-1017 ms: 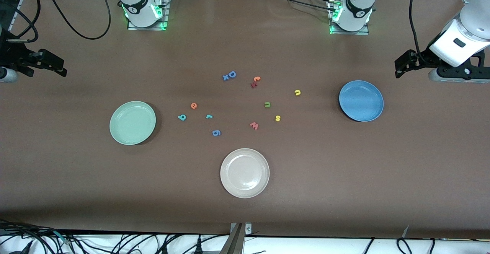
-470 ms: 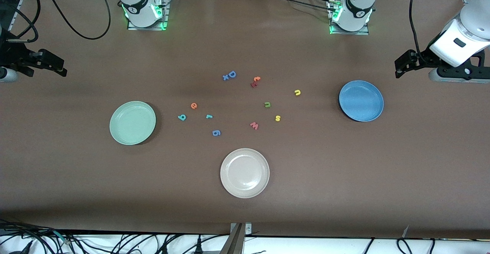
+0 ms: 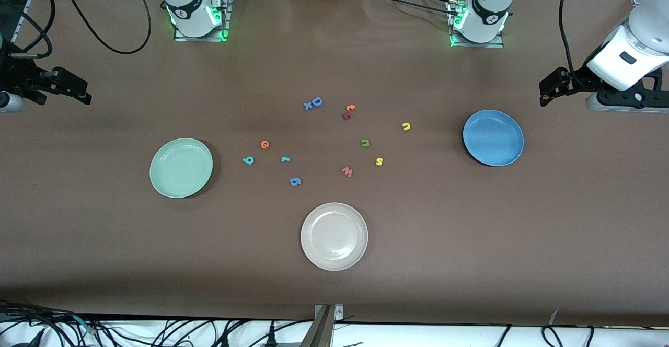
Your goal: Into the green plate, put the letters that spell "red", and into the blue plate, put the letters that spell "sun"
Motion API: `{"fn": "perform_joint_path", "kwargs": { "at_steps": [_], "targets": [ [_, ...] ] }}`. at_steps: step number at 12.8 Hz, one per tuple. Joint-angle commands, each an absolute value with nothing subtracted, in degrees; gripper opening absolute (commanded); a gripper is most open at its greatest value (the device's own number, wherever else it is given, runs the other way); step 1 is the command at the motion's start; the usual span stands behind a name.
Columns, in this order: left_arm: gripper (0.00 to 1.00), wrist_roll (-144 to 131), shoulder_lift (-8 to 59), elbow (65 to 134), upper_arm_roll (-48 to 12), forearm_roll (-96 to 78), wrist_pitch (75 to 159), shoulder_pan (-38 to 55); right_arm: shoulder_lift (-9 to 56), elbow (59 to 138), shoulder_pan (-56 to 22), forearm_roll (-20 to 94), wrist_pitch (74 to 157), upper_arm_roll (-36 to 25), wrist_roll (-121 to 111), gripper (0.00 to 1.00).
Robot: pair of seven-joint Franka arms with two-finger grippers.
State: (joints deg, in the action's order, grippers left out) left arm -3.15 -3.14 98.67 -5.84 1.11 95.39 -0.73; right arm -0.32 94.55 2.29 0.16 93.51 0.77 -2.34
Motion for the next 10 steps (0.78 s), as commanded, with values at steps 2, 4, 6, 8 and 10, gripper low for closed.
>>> {"fn": "perform_joint_path", "kwargs": {
  "at_steps": [2, 4, 6, 8, 10],
  "targets": [
    [1.00, -3.43, -2.20, 96.42, -5.71, -0.88, 93.60, -0.62, -0.88, 94.75, 2.90, 1.23, 93.08, 1.23, -2.02, 1.00],
    [1.00, -3.43, -2.20, 96.42, -5.71, -0.88, 93.60, -0.62, -0.97, 94.75, 2.90, 1.23, 93.08, 1.32, -1.93, 1.00],
    [1.00, -3.43, -2.20, 96.42, -5.71, -0.88, 93.60, -0.62, -0.97, 94.75, 2.90, 1.23, 93.08, 1.32, -1.93, 1.00],
    [1.00, -3.43, -2.20, 96.33, -5.71, -0.97, 93.60, -0.70, -0.97, 94.75, 2.81, 1.23, 93.08, 1.41, -1.93, 1.00],
    [1.00, -3.43, -2.20, 96.33, -5.63, -1.75, 93.60, -0.70, -0.97, 94.75, 2.81, 1.23, 93.08, 1.32, -2.02, 1.00]
  ]
}}
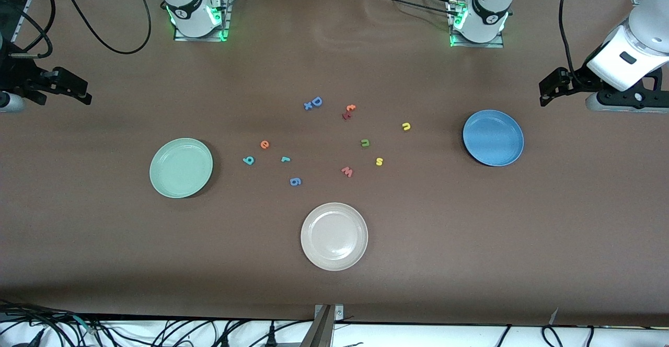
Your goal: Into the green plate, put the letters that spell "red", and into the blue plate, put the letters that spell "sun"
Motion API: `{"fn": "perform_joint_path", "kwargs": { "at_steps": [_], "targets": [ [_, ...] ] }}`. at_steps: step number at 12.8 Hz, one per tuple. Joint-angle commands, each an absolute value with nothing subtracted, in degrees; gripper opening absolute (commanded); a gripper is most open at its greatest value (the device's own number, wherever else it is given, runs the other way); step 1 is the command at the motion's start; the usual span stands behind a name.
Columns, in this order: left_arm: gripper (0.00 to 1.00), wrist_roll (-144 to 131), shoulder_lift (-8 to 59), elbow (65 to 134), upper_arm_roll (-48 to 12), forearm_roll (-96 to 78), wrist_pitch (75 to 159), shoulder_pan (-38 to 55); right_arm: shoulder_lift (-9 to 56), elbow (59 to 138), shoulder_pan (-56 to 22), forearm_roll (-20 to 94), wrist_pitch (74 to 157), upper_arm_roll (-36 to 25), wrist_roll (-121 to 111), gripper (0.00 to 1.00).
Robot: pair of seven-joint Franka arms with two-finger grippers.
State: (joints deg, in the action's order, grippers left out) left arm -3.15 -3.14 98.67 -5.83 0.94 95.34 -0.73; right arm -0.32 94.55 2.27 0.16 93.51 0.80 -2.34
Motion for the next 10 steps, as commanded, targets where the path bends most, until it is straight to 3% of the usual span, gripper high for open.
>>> {"fn": "perform_joint_path", "kwargs": {
  "at_steps": [1, 10],
  "targets": [
    [1.00, -3.51, -2.20, 96.33, -5.63, -2.11, 93.60, -0.70, -0.97, 94.75, 2.81, 1.23, 93.08, 1.32, -2.02, 1.00],
    [1.00, -3.52, -2.20, 96.33, -5.63, -2.11, 93.60, -0.70, -0.97, 94.75, 2.81, 1.23, 92.99, 1.76, -2.11, 1.00]
  ]
}}
